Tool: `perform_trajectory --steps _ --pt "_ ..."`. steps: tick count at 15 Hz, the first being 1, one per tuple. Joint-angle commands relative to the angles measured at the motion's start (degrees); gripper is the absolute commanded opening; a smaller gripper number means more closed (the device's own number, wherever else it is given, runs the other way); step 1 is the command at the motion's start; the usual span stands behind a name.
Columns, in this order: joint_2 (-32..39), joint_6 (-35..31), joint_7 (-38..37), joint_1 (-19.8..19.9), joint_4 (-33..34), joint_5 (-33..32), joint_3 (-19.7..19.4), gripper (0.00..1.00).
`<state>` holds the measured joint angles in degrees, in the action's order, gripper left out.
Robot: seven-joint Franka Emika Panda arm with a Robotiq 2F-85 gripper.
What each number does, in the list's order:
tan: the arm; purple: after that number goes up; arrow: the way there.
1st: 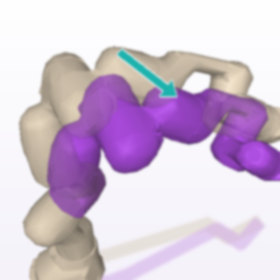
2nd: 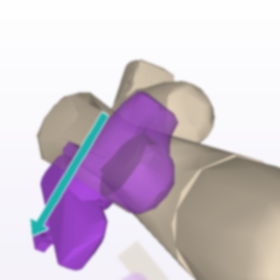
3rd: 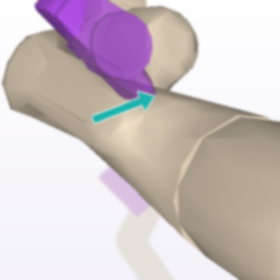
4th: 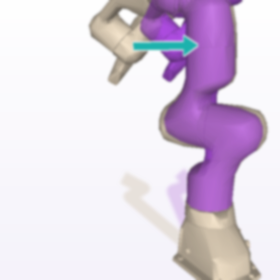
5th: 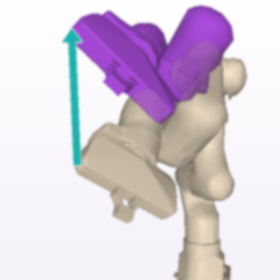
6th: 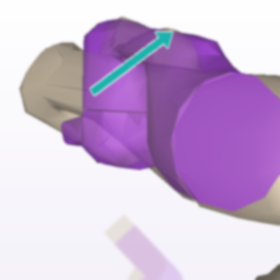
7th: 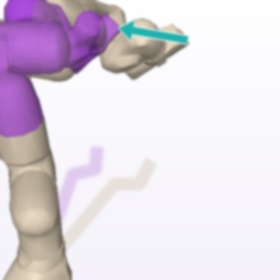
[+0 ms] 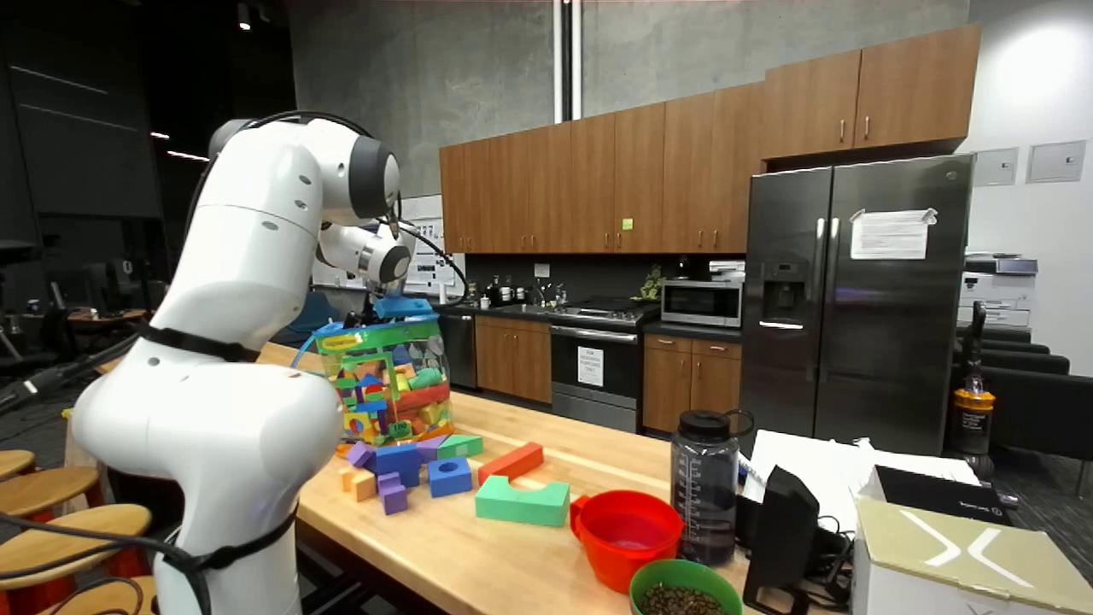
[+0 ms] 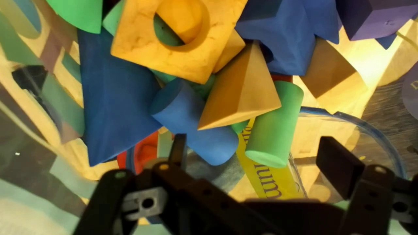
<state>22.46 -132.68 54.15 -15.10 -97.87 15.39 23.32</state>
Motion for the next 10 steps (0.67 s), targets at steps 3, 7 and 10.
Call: perform_trajectory --steps 3,7,10 --pt "-0.31 -1.79 0.31 0.14 -1.89 0.65 1.15 1.0" --pt "-0.46 -2.61 0.3 0.0 -2.82 -0.02 1.29 1.0" --pt "-0.63 -5.19 0.57 -0.33 -4.0 -1.61 1.0 1.0"
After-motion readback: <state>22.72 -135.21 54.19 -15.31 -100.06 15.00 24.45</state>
